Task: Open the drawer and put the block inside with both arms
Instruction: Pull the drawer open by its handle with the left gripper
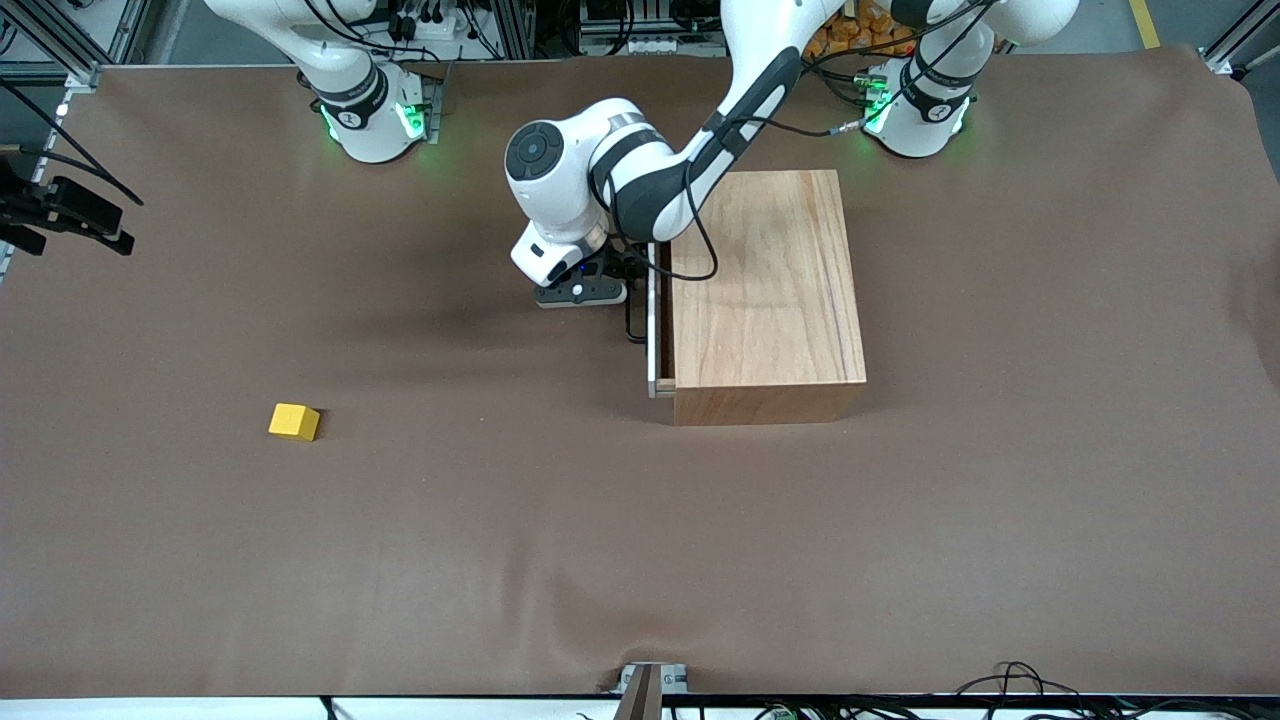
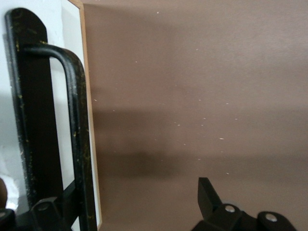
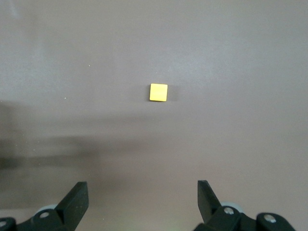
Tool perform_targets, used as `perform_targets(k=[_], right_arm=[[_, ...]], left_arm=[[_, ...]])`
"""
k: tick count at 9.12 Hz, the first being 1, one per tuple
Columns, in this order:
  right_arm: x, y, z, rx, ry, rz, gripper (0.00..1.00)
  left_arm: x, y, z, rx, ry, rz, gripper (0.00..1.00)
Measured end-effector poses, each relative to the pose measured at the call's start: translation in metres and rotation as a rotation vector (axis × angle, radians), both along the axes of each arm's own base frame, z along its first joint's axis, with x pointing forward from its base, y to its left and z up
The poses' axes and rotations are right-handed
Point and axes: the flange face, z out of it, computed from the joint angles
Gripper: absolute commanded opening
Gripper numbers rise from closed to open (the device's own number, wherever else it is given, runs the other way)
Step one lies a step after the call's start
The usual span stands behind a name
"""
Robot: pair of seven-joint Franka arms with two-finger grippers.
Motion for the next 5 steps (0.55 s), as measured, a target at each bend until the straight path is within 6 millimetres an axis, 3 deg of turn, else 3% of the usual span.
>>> perform_targets(k=[5], right_arm=[[0.0004,0.0,-0.0002,0.0,-0.001,0.0,1.0]], left_arm=[[-0.0045,-0.0094,0.0051,-0.044,-0.021,0.003,1.0]])
